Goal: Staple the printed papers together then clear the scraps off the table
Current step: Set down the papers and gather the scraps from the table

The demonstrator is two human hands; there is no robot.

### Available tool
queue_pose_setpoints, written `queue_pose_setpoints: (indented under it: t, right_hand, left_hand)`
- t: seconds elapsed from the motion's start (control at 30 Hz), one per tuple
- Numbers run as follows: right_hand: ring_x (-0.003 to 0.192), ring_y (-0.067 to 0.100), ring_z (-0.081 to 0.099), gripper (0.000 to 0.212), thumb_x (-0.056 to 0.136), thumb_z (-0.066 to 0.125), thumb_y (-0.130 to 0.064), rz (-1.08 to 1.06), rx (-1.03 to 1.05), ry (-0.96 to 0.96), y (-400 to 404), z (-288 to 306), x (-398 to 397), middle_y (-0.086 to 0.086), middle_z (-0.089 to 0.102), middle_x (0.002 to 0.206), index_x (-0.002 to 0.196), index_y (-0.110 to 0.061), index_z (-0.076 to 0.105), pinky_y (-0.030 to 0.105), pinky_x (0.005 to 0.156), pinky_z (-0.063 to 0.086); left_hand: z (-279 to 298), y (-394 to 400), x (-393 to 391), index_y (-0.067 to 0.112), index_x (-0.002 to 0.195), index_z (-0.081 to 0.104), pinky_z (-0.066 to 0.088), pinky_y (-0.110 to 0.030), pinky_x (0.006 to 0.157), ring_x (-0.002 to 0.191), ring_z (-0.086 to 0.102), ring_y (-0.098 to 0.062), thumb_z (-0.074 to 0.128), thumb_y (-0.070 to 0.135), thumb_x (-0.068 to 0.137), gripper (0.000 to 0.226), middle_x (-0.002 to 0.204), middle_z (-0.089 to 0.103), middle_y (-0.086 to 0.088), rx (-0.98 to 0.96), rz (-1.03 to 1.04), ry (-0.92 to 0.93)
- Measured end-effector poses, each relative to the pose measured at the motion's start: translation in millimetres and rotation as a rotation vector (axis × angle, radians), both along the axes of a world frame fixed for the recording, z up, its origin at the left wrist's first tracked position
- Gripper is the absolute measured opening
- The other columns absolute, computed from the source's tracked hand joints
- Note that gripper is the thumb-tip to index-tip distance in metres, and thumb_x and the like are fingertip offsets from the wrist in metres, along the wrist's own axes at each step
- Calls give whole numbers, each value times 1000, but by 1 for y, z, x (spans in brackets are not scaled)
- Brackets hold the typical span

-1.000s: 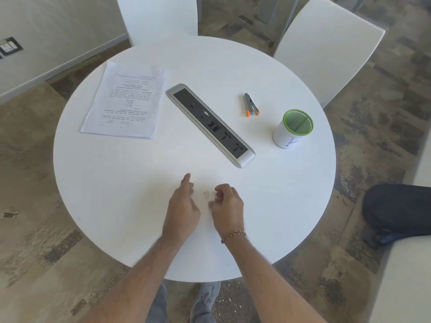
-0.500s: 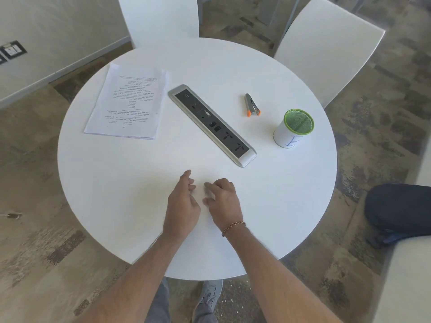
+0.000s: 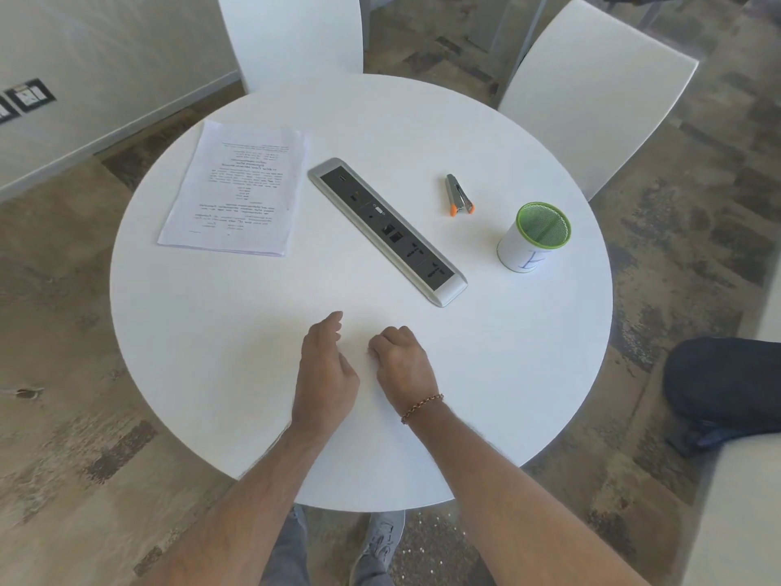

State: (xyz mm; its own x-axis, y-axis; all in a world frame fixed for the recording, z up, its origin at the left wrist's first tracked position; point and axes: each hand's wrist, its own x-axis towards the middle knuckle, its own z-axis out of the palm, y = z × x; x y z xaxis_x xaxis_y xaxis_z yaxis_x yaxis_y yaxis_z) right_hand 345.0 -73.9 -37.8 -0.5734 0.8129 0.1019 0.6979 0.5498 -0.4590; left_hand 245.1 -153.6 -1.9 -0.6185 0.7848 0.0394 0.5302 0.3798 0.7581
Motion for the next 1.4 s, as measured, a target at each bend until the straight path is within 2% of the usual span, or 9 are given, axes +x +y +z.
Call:
queue_pose_setpoints:
  t: [0.2,0.5,0.63,0.73,0.9,1.03,1.13,1.27,1.4]
  right_hand:
    - [65,25,45,31,57,62,21,63,40,-78,-2,3,-1,8,51,71,72,-5,56,28,50,32]
    - [74,29,52,17,83,52,7,-115,-164,105,3,8,4,10,58,77,85,-3,66,37,61,46]
    - [82,25,54,17,86,55,1,-183,-225,139,0,11,13,7,60,85,93,-6,68,37,66,47]
    - [87,22,50,9,83,61,-5,-204,-312,121,0,11,16,3,60,86,88,-10,66,36,69,48]
    - [86,18,48,9,83,61,-10,-200,-355,96,3,13,10,0,61,80,78,-11,69,35,67,48]
    - [86,20,49,5,81,65,-9,-209,-370,139,7,12,6,1,63,81,82,-11,70,32,71,46]
    - [89,21,51,17,80,66,-4,-190,-347,156,10,11,11,1,63,85,92,-14,72,28,73,44]
    - [94,21,54,29,78,72,-2,-111,-342,148,13,7,13,0,64,90,102,-17,74,33,79,50]
    - [95,19,51,30,78,74,-11,-102,-364,130,15,9,12,-1,62,92,107,-17,71,33,83,47]
  left_hand:
    - [-6,1,0,9,138,45,40,-24,94,114,57,-22,36,-13,89,55,122,58,-8,-56,-29,-55]
    - [-17,4,-1,10,144,41,41,-28,102,128,53,-23,37,-7,92,54,134,58,-9,-119,-30,-66]
    - [-21,4,6,15,150,31,34,-17,97,131,48,-16,35,-3,94,59,137,57,-5,-164,-96,-55]
    - [-19,2,14,15,152,26,29,-9,96,130,46,-11,35,-4,94,63,138,57,-2,-186,-136,-75]
    - [-17,3,22,15,153,25,35,-15,94,122,54,-15,39,-4,93,64,130,64,2,-163,-205,-101]
    - [-11,3,16,14,148,34,39,-18,97,121,57,-17,37,-7,92,60,129,63,-2,-91,-100,-111]
    - [-15,0,4,14,146,35,35,-13,95,124,48,-14,36,-9,89,62,131,58,-4,-81,-46,-10]
    - [-28,-4,-3,12,152,25,45,-34,104,129,46,-23,39,-6,85,70,136,53,-10,-178,-65,68]
    - [-31,-9,4,3,153,22,34,-40,115,140,38,-28,45,-7,81,76,148,45,-13,-266,-194,235]
